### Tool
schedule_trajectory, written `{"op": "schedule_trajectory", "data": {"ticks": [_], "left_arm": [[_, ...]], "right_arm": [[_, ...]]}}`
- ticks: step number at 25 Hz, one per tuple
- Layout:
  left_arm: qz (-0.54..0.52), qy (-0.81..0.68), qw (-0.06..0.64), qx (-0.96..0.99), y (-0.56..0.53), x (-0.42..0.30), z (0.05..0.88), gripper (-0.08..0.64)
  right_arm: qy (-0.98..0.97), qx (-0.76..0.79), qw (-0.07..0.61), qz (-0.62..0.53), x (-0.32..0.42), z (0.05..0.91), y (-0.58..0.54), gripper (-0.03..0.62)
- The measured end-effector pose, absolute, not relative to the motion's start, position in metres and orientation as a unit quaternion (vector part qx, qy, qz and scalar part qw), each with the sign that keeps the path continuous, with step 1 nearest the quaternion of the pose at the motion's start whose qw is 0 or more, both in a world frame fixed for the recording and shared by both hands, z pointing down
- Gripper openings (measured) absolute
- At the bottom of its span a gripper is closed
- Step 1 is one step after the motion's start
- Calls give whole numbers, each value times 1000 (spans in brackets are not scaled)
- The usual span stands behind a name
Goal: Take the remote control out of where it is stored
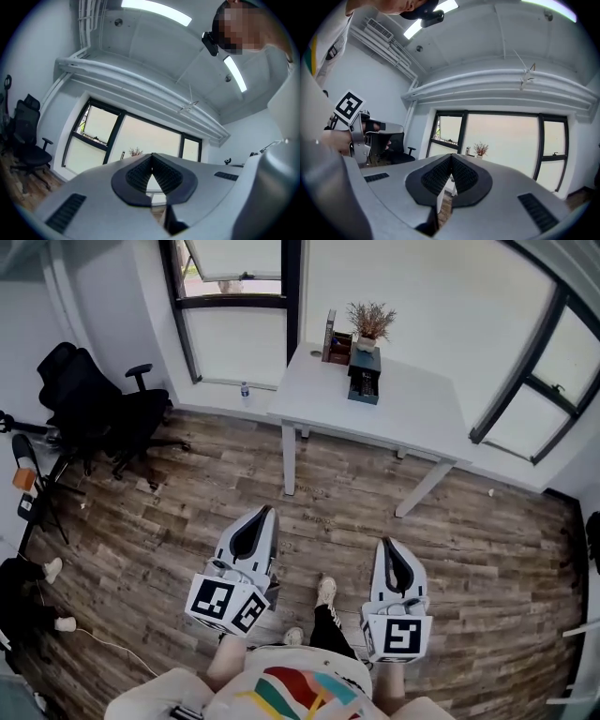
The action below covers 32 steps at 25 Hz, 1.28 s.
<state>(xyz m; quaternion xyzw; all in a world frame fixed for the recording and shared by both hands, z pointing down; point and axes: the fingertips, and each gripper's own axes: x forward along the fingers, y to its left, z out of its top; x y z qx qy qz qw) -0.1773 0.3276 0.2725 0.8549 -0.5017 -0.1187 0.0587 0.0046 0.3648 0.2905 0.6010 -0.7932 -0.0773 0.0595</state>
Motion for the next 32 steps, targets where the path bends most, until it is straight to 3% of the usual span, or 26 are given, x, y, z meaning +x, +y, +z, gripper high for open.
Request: {"op": "schedule_trajectory", "data": {"ticks": [10, 19, 32], "left_arm": [[-111, -497, 58, 858, 169, -122, 274, 8], [-101, -502, 33, 859, 53, -71, 264, 8], [-81, -486, 39, 869, -77, -56, 294, 8]], "right_arm": [[-796, 596, 91, -58, 49, 304, 202, -11], [-792, 605, 79, -34, 111, 315, 85, -11], [-785, 613, 75, 39, 107, 353, -43, -11]]}}
